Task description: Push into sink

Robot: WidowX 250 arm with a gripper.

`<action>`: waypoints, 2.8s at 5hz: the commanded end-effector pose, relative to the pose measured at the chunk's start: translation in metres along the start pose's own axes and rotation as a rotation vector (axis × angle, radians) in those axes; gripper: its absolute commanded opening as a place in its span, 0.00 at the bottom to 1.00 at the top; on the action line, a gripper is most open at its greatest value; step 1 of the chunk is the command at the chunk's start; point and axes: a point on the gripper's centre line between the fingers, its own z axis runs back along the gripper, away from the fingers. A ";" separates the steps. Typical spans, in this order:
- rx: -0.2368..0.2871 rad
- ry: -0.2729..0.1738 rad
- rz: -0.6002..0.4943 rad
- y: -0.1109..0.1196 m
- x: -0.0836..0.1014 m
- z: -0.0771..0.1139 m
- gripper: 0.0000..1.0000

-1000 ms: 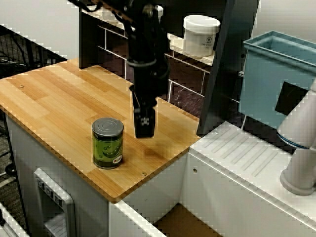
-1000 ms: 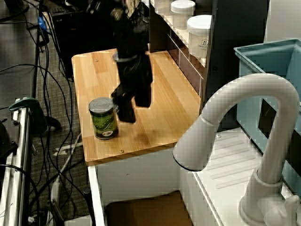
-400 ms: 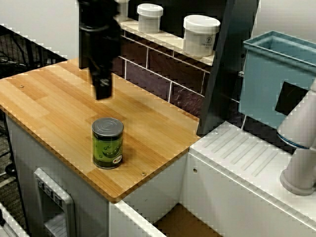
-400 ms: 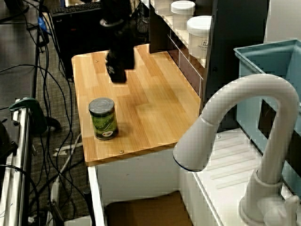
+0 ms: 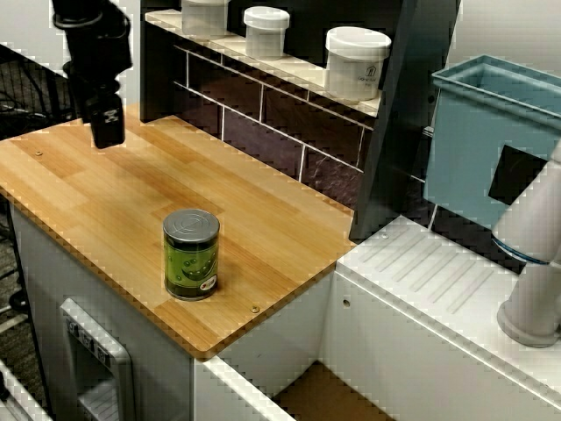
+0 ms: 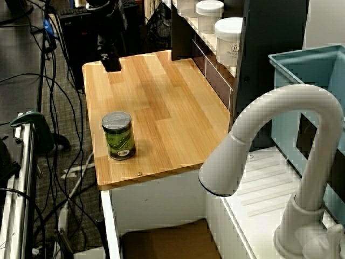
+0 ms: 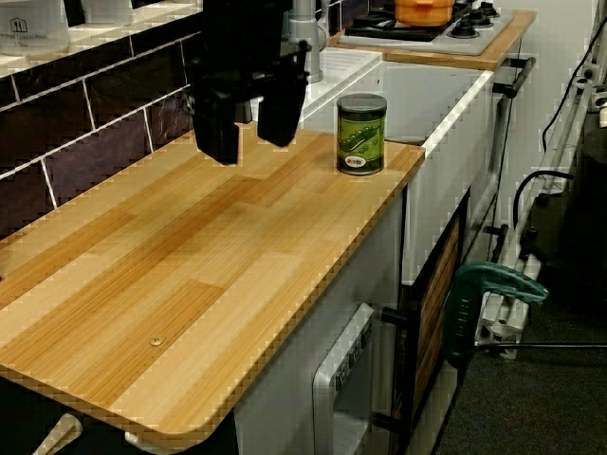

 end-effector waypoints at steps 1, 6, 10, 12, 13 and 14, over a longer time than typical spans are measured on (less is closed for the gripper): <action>0.119 -0.013 0.041 0.039 -0.025 0.018 1.00; 0.135 0.027 -0.480 0.091 -0.059 -0.007 1.00; -0.033 -0.015 -0.561 0.004 -0.063 0.002 1.00; -0.043 -0.025 -0.589 -0.027 -0.054 -0.004 1.00; -0.055 -0.014 -0.641 -0.047 -0.045 -0.007 1.00; -0.059 -0.034 -0.679 -0.073 -0.034 -0.010 1.00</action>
